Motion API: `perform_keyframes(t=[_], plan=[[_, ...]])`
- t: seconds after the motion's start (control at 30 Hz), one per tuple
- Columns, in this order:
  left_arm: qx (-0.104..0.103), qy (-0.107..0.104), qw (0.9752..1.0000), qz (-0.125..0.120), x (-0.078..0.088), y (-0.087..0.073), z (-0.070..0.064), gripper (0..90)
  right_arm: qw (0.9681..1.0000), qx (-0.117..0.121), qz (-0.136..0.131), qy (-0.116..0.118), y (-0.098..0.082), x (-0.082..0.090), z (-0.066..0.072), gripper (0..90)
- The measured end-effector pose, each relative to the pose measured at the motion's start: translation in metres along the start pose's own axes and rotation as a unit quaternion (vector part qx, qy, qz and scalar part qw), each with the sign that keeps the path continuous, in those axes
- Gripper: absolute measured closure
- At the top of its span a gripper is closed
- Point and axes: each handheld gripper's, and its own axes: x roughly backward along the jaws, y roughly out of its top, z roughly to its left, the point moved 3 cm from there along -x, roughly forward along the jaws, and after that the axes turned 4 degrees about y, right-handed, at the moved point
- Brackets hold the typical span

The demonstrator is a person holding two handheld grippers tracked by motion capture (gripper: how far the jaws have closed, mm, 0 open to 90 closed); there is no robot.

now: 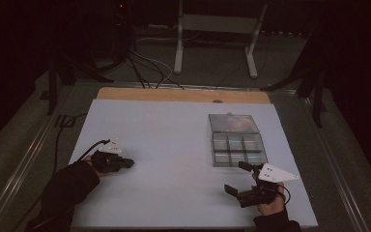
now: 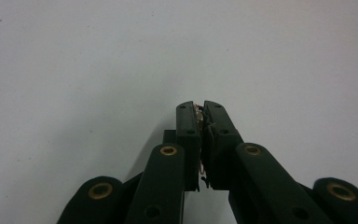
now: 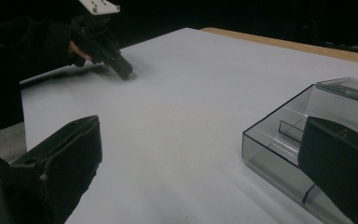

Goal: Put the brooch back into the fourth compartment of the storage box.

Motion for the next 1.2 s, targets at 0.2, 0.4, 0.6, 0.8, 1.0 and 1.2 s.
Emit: perform_keyframes(t=[0.2,0.4,0.6,0.8,1.0,1.2], plan=[[0.002,-0.01,0.9999,0.005,0.0,0.002,-0.001,88.3,1.0,0.001,0.0,0.0,0.0,0.0,0.0,0.0],[0.003,-0.014,0.9999,0.005,0.002,0.005,-0.002,88.3,1.0,0.001,-0.001,0.0,0.0,0.0,0.0,0.0],[0.003,-0.018,0.9998,0.003,0.002,0.011,-0.003,88.3,1.0,0.001,-0.001,0.0,0.0,0.0,0.0,0.0],[0.007,-0.024,0.9997,0.001,0.002,0.015,-0.004,88.3,1.0,0.001,-0.002,0.0,0.0,0.001,0.0,0.0],[0.007,-0.032,0.9995,-0.002,0.002,0.02,-0.005,88.3,1.0,0.0,-0.002,0.0,0.001,0.001,0.001,0.0],[0.008,-0.04,0.9991,-0.01,0.003,0.027,-0.005,88.3,1.0,0.0,-0.003,0.0,0.0,0.001,0.0,0.0]])
